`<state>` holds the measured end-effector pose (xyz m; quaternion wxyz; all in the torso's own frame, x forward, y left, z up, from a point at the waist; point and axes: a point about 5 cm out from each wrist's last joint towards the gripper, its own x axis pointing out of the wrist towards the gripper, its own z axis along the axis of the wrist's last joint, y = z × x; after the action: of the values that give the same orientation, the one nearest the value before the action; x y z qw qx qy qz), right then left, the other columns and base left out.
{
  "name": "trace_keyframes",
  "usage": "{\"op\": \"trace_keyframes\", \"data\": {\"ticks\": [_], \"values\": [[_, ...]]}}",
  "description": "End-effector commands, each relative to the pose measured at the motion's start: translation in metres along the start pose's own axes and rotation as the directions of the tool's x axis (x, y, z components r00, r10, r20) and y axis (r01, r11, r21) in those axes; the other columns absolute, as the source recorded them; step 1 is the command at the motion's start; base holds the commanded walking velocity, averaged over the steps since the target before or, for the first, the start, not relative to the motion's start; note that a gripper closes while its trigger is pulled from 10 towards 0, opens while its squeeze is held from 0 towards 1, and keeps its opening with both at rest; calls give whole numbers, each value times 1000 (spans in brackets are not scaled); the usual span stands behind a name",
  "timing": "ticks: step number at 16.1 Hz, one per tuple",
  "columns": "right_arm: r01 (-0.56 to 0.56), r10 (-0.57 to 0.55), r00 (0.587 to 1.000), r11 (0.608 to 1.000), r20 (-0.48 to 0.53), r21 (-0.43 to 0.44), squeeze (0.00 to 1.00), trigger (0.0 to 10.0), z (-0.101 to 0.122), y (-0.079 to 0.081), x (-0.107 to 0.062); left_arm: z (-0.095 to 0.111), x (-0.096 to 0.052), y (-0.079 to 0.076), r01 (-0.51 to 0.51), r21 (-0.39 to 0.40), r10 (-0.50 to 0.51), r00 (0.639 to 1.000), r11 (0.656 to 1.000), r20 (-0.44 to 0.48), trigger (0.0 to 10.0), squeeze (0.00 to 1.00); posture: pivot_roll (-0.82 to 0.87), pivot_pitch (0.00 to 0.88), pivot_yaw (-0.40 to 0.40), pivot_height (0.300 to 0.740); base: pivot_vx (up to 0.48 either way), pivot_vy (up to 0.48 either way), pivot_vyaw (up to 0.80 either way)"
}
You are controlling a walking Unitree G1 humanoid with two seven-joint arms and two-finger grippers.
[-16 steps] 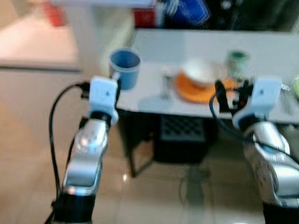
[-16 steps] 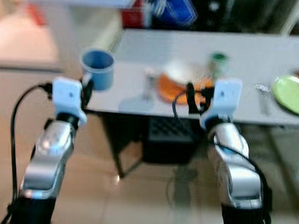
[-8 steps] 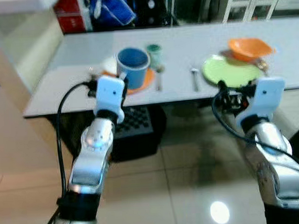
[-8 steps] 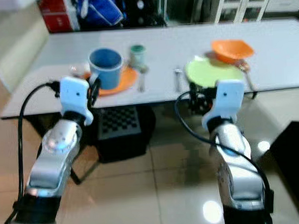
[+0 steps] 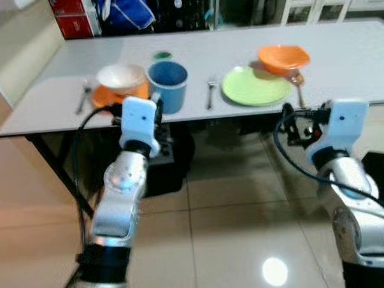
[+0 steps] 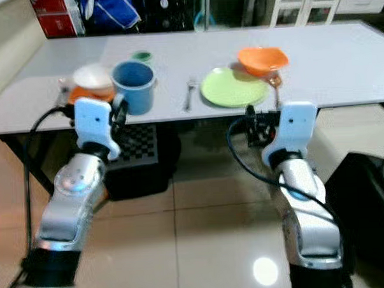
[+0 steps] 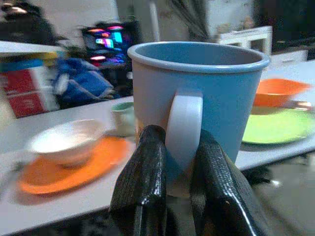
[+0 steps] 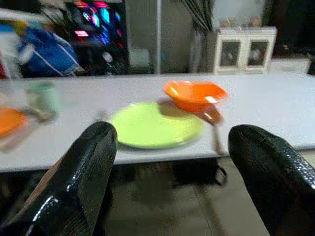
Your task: Setting the table
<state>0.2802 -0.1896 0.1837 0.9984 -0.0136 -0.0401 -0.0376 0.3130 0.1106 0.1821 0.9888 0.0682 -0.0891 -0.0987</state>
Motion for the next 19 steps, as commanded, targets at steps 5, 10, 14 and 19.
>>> {"op": "trace_keyframes", "data": {"ticks": [5, 10, 14, 19], "values": [[-11, 11, 1000, 1000, 14, 11, 0, 10000, 5, 4, 2, 15, 5, 4, 5, -6, -5, 997, 1000, 76, 10000, 0, -95, 0, 40, 740, 55, 0, 0], [-19, 18, 1000, 1000, 5, 17, 0, 10000, 4, 5, 3, 19, 7, 7, -2, -12, 3, 995, 1000, 100, 10000, 0, -92, 0, 40, 740, 416, 0, -349], [-29, 29, 1000, 999, 7, 16, 0, 10000, 3, 7, 4, 19, 9, 8, 6, -11, -5, 995, 1000, 105, 10000, 0, -91, 0, 44, 740, 465, 0, -172], [-73, 73, 997, 997, 20, 19, 0, 10000, 5, 16, 4, 21, 12, 13, -11, 2, 10, 994, 1000, 110, 10000, 0, -86, 0, 48, 740, 464, 0, 0]]}}
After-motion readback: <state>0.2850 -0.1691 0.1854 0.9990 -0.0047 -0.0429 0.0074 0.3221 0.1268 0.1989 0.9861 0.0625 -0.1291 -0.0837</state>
